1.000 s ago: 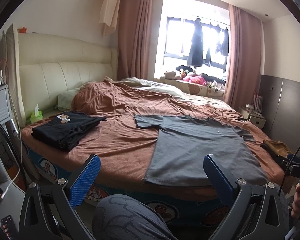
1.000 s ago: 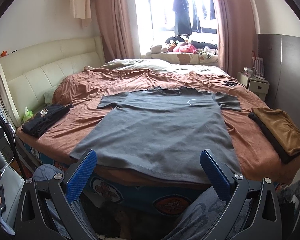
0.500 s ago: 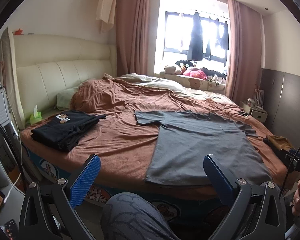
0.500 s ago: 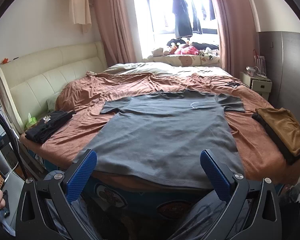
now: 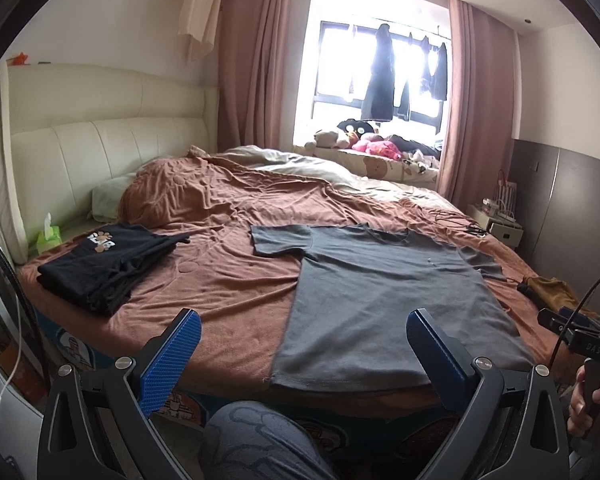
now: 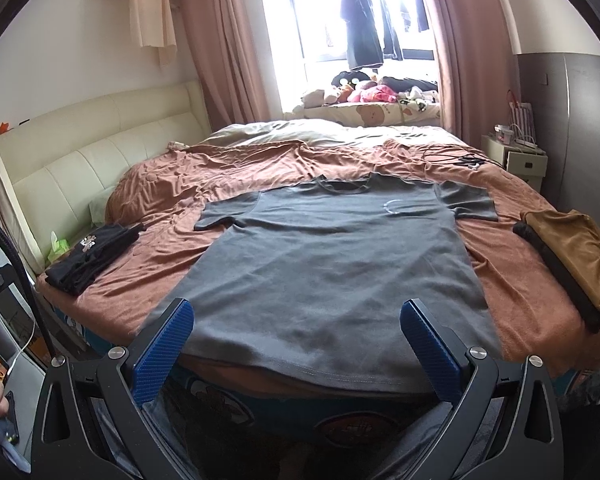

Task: Fold small clothes
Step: 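Move both tools toward the grey T-shirt, left tool toward its sleeve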

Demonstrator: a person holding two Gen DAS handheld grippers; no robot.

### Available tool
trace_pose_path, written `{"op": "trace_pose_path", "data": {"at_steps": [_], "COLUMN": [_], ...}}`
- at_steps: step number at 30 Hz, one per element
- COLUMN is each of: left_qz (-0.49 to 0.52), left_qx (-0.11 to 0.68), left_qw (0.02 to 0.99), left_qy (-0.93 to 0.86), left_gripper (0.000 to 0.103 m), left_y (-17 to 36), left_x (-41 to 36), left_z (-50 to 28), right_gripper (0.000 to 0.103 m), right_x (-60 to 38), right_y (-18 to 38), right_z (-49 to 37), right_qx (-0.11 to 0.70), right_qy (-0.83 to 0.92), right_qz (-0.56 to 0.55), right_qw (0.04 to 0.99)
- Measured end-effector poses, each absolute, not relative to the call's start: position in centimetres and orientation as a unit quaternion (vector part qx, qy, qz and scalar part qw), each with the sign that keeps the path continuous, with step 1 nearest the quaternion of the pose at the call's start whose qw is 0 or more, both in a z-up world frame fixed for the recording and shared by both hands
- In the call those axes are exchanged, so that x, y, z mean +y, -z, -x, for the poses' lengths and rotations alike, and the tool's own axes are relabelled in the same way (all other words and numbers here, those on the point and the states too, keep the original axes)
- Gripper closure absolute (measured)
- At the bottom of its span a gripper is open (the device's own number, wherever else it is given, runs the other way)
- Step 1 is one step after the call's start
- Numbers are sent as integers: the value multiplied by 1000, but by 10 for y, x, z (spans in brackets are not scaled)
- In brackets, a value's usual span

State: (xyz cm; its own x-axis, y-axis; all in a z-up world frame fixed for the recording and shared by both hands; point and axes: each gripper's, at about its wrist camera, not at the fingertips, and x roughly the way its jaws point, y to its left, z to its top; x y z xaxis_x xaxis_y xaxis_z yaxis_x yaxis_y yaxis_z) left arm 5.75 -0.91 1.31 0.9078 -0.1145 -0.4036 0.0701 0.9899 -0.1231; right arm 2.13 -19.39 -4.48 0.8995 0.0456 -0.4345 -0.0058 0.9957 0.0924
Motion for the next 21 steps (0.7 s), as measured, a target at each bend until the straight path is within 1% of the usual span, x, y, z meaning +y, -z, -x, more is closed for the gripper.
{"op": "trace_pose_path", "data": {"at_steps": [21], "left_qz": [65], "left_qx": [264], "left_qw": [960], "left_qy": [64], "left_gripper": [0], "left_y": [6], "left_x": [-20], "left_z": [-178], "right_gripper": [0], "right_x": [-207], "right_y": [57], "right_z": [-131], "right_qx": [278], "right_qy": [4], "right_qz": [-70], "right_qw": [958]}}
